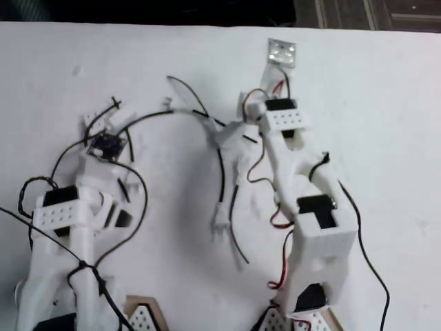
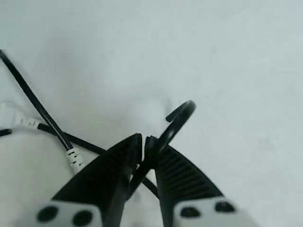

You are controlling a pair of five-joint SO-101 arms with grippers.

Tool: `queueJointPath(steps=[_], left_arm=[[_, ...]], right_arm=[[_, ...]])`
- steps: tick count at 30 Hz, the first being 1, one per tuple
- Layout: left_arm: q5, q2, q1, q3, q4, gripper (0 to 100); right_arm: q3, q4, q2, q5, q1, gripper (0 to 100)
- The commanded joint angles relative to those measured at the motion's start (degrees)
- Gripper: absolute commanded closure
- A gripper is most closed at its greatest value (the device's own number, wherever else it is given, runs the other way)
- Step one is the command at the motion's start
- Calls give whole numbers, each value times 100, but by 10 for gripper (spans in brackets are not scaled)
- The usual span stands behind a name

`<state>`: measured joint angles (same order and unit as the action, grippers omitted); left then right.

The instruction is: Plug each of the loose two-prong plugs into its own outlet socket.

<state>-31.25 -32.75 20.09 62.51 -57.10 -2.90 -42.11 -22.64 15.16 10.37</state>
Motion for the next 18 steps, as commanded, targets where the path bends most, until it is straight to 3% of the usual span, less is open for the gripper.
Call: queueJointPath(steps=[1,18], left_arm=[[35,-163,57,-18,62,714],[35,-163,57,-18,62,714]], right_arm=[[-308,110,804,-9,-233,982],[-659,1719,936,-747,-1165,982]])
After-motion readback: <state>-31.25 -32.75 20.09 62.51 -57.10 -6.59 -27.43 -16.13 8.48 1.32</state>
